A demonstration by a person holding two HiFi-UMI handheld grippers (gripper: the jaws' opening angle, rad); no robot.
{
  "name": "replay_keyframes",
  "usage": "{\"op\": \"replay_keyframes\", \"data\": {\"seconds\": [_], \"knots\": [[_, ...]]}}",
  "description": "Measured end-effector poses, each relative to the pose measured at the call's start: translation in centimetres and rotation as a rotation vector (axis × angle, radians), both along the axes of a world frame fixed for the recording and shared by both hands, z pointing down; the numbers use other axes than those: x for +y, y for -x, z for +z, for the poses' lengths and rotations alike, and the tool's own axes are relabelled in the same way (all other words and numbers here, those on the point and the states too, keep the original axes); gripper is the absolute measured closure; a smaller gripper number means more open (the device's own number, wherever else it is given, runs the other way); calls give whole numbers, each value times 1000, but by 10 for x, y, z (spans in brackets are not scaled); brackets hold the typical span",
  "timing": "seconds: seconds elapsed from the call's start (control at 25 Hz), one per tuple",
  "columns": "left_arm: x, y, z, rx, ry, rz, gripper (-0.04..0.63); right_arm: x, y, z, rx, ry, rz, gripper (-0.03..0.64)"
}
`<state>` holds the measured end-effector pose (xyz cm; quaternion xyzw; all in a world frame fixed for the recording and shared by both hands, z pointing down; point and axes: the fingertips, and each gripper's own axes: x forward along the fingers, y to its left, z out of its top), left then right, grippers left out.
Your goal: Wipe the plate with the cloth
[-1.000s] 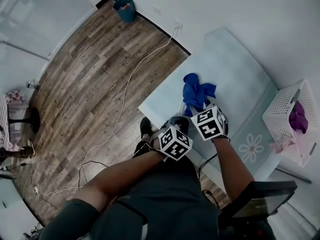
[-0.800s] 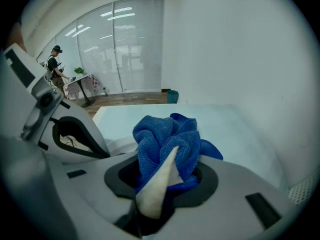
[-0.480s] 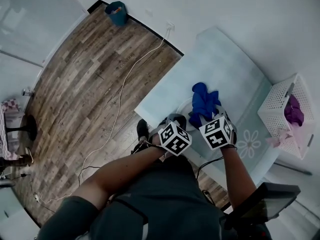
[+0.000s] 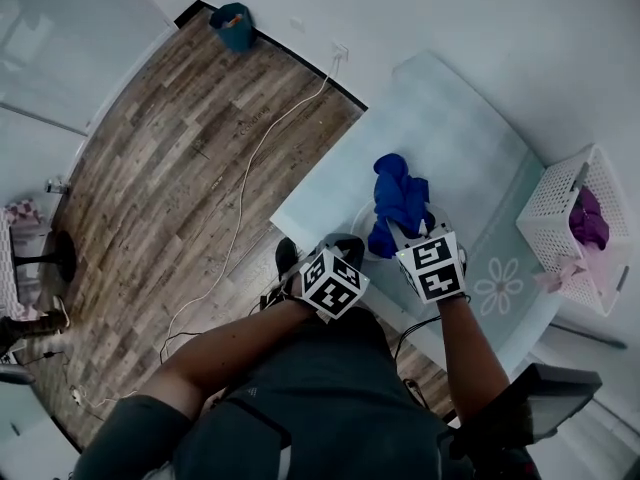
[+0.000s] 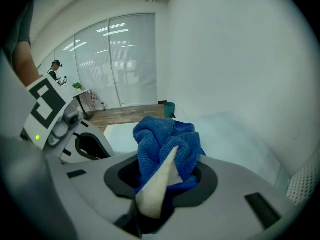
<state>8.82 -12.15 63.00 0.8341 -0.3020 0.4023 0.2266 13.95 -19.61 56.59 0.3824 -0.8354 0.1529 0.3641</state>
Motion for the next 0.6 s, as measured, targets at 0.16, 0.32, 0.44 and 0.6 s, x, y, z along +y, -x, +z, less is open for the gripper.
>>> {"op": "replay_keyframes", "data": {"seconds": [0.16,0.32,0.44,0.6], "knots": [[1,1,3,-12,-1,18,588,2,22,33,92,42,-60,465],[0,-1,4,-62,8,30,588,15,12,48,155,51,-75,465],[-3,0,5,-108,-6,45,588,25,2,45,177,42,-84,465],[-5,0,7,-168,6,68,588,37,-17,46,226,47,-95,465]]}}
